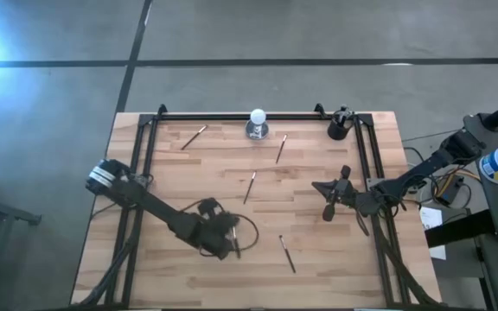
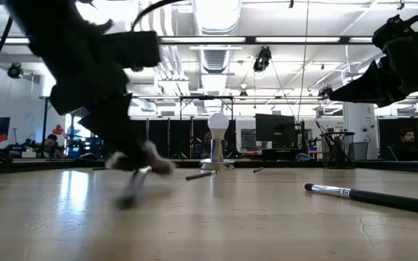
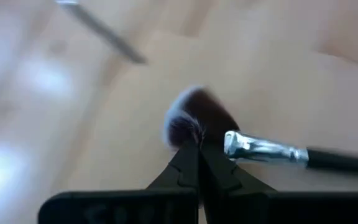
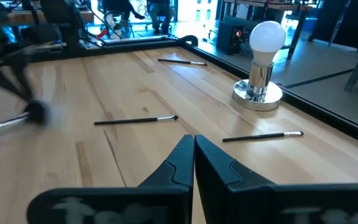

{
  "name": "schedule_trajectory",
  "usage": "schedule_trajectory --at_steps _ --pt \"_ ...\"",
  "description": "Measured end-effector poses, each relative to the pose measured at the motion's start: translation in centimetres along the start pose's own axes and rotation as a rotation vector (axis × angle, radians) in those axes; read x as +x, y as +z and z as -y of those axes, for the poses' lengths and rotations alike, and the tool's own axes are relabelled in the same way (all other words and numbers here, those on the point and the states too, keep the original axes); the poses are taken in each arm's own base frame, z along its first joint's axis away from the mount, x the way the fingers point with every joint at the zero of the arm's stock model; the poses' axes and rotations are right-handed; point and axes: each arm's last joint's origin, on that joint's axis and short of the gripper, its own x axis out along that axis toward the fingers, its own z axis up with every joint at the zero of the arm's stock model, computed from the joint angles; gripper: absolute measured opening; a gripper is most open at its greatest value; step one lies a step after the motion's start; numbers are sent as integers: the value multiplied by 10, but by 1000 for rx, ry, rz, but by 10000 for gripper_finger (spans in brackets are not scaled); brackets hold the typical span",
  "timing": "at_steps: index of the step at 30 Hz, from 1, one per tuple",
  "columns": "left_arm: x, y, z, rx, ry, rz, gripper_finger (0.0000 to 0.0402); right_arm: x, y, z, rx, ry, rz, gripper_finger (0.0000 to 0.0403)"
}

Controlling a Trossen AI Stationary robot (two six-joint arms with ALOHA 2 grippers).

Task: Pick & Place Makeup Supplies
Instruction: Put the makeup brush into the makeup holder

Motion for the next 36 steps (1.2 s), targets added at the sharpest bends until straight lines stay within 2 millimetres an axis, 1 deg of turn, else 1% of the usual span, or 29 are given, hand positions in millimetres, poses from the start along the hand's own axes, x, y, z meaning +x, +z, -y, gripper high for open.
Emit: schedule_trajectory --at_steps 4,7,13,18,21,26,30,36 --pt "-4 -8 -17 -101 31 158 0 0 0 0 5 1 3 8" --pt "-3 -15 -25 -147 20 300 0 0 2 -1 28 4 13 8" --pt "3 -31 -41 -154 17 608 0 2 4 -4 88 41 28 8" --pt "4 -34 -55 -129 30 787 0 11 8 -6 200 138 5 8" --pt "4 -29 -58 -71 67 822 0 20 15 -12 254 159 -20 9" --pt "3 -16 -57 -25 75 840 0 38 29 -33 212 158 -43 23" --pt "1 -11 -54 -19 73 850 0 56 36 -52 161 144 -66 52" --pt "-2 -4 -51 -40 63 865 0 86 44 -81 157 166 -107 98"
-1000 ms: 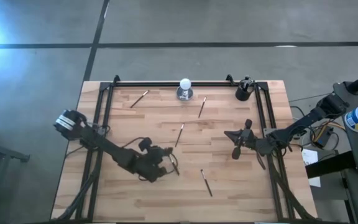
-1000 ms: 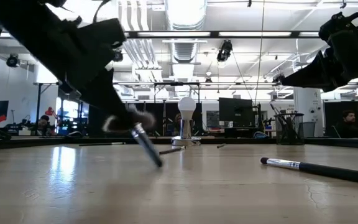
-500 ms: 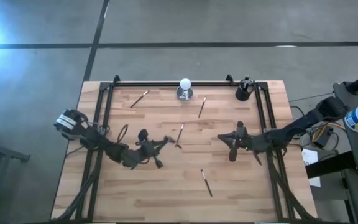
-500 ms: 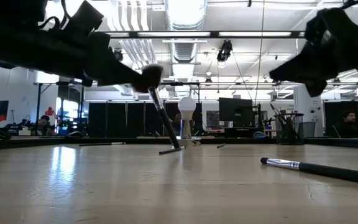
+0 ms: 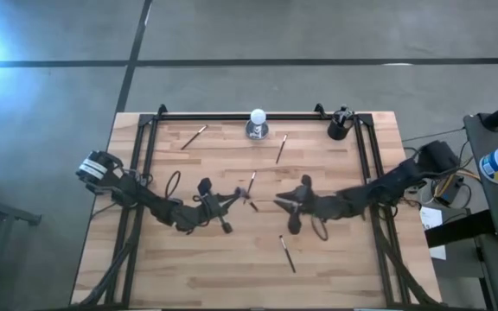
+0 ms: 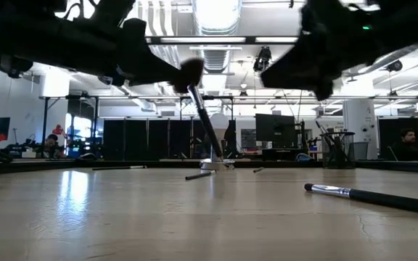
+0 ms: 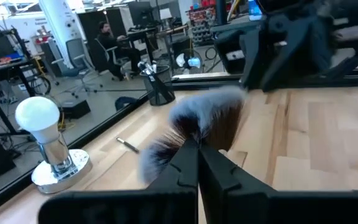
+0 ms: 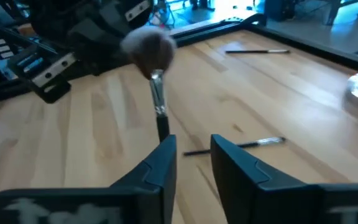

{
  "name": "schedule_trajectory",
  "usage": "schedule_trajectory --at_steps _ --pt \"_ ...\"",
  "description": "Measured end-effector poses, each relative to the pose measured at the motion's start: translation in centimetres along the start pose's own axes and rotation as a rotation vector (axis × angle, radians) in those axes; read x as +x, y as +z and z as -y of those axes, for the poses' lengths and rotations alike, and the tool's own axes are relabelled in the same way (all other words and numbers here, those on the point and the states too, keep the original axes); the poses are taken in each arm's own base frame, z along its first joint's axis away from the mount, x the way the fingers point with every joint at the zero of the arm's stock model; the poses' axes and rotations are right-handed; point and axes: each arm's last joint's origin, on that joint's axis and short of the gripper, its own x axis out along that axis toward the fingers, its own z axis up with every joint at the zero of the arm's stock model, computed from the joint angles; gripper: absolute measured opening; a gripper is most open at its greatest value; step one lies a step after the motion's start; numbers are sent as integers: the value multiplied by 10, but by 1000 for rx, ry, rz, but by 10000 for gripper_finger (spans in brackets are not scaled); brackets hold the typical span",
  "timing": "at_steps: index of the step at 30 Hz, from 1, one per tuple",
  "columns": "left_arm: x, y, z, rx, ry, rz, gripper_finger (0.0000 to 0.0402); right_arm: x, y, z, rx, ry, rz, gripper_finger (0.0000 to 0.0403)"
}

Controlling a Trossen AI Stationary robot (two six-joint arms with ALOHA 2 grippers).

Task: Pick & Place Makeup Supplies
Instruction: Put the makeup brush into the makeup holder

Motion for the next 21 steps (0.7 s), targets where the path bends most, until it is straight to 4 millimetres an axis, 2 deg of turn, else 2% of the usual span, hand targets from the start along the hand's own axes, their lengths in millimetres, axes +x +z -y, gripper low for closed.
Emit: schedule_trajectory --at_steps 7,13,21 --pt "2 5 2 -18 0 11 0 34 1 -19 -2 -31 -14 152" --pt "2 5 3 -24 -2 11 0 56 3 -28 9 -59 -8 201" --pt "2 5 4 -22 -12 10 0 84 11 -27 0 -103 10 221"
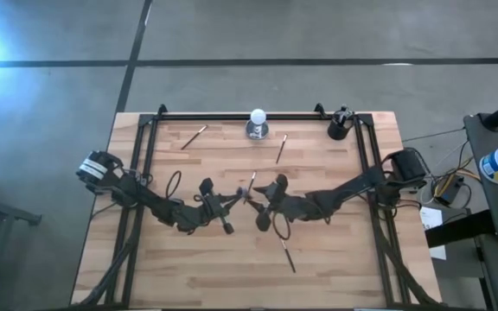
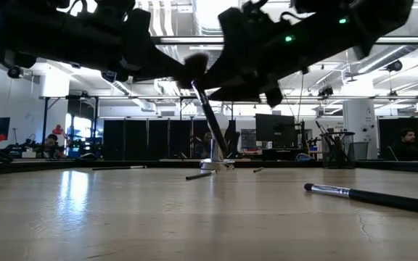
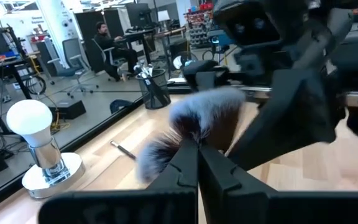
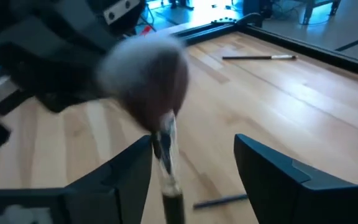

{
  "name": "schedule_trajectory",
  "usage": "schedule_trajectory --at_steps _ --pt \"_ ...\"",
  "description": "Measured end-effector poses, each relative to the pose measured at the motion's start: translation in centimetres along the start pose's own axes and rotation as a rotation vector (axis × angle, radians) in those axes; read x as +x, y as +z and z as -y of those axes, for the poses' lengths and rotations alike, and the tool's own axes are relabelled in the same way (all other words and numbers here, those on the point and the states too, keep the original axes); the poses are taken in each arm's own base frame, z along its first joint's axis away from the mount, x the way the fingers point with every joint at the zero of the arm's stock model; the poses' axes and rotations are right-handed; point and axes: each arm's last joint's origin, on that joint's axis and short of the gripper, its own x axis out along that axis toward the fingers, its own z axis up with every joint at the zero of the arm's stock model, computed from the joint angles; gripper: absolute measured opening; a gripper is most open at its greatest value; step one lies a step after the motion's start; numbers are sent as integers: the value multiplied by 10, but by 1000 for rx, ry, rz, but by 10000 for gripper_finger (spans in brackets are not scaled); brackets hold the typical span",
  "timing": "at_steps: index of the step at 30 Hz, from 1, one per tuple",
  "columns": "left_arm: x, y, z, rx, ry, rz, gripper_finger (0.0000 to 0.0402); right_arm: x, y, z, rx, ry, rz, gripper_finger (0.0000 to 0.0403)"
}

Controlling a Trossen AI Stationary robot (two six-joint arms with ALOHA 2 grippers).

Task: Pick & Place Makeup Supplies
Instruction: Put the makeup brush into the makeup holder

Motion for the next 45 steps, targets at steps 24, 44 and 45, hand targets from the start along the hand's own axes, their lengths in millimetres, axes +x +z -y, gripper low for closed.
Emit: schedule_trajectory --at_steps 24,44,45 --pt "-1 4 -1 -161 -29 5 21 17 1 -3 -109 -16 10 38" --pt "-21 -5 -26 -265 -239 81 16 -76 12 81 -104 -249 183 38" --pt "-22 -6 -27 -271 -243 88 10 -81 16 89 -105 -266 199 38"
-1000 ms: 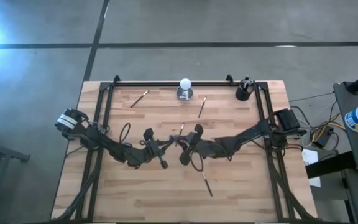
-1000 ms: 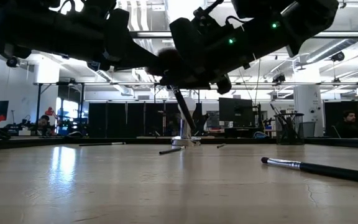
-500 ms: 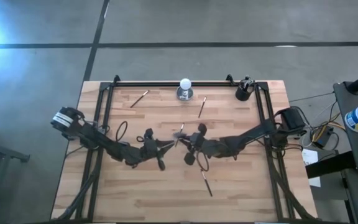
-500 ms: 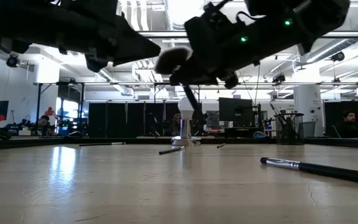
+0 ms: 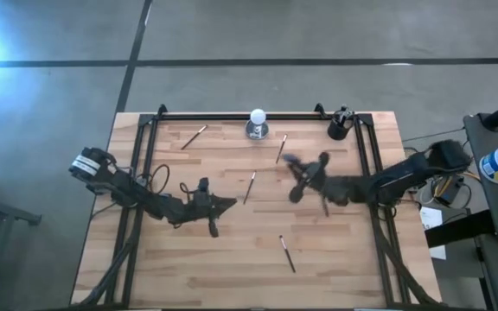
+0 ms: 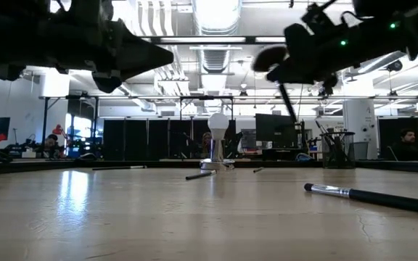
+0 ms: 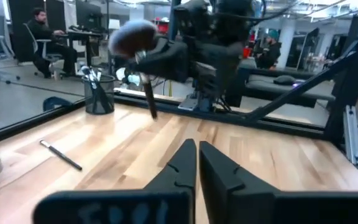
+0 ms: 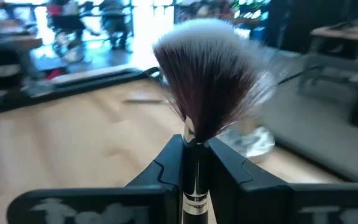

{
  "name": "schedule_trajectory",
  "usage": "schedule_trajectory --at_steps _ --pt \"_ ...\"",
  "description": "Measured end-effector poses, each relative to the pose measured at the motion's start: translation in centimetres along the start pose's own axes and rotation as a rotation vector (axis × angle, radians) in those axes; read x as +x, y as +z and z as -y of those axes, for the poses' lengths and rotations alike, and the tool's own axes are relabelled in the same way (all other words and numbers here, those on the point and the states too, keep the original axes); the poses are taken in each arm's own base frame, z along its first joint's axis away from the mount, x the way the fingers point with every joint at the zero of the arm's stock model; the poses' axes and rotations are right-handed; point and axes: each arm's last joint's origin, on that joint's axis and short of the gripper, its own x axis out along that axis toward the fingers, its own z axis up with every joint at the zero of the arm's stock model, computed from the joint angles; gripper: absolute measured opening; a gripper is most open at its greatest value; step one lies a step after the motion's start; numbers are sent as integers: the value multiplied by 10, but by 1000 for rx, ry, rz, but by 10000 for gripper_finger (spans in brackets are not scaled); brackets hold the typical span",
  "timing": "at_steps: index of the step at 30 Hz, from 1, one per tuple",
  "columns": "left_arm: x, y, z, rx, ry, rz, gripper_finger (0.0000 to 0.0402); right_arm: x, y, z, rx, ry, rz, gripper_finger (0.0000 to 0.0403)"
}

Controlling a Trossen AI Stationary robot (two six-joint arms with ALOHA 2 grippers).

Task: Pick & Place Makeup Supplies
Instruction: Put the makeup brush into the makeup holder

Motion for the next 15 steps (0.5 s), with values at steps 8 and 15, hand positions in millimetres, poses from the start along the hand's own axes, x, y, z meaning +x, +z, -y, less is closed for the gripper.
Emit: schedule_trajectory --at_steps 8,15 --pt "-5 -2 -5 -9 1 13 1 -8 3 91 -29 -106 77 38" --pt "-4 -2 -7 -8 7 14 0 -8 7 148 -79 -194 142 38"
